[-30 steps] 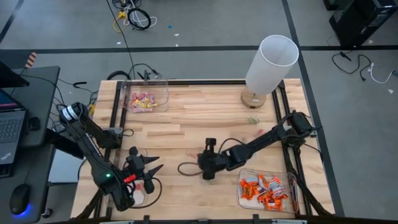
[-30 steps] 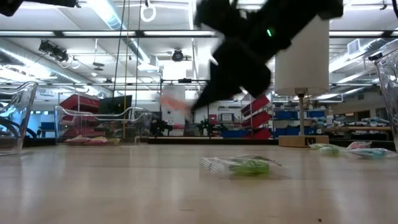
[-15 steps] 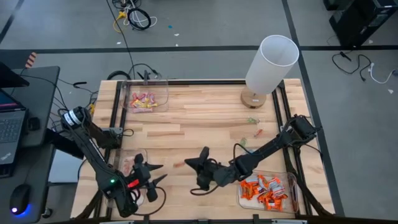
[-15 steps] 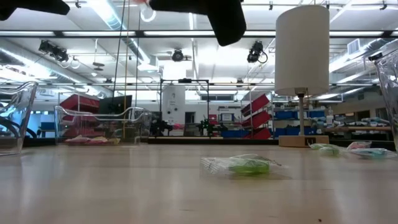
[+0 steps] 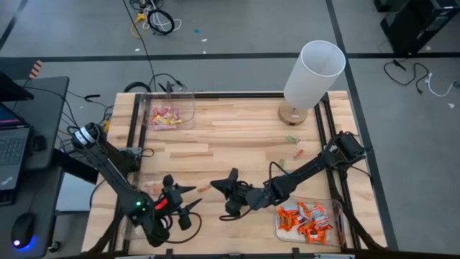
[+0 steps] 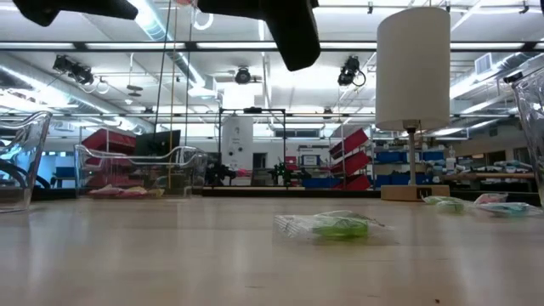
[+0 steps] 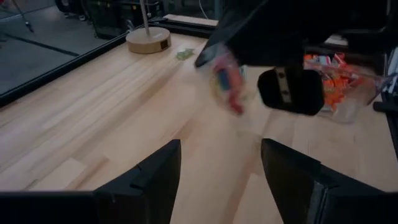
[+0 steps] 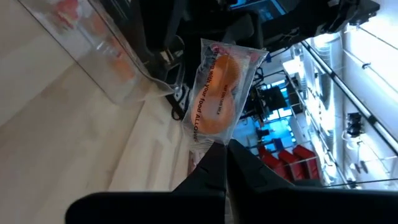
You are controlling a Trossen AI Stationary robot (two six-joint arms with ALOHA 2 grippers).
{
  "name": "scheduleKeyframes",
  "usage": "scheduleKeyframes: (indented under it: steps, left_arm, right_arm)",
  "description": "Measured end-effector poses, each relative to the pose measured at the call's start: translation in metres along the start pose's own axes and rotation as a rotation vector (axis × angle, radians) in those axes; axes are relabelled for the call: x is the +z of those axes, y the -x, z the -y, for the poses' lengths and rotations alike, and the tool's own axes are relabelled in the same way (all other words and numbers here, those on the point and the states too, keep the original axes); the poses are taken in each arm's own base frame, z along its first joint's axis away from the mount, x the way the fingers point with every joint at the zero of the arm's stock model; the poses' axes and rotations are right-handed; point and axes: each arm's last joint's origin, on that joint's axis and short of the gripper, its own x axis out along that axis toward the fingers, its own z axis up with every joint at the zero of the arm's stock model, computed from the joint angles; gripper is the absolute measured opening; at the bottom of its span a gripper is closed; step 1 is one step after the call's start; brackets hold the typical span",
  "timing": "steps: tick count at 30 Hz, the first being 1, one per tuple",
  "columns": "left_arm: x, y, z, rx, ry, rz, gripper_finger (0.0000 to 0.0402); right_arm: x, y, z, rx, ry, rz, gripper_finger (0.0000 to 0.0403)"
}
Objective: Sort candy
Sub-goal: Put the orange gummy into the bottom left transparent bin
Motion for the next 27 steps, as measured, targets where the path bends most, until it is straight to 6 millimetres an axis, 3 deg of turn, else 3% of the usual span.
scheduleKeyframes:
  steps: [19,27]
  left_arm:
    - [0.017,-0.021,0.004,0.02,0.039,0.053,0.0218]
    - [0.017,-0.021,0.004,0.019,0.039,0.052,0.0138]
  right_arm:
    - [-0.003,-0.004,0.002,-0.002,0.049,0.001,0.0]
    - [-0.003,-0.004,0.002,0.004,0.05,-0.001,0.0]
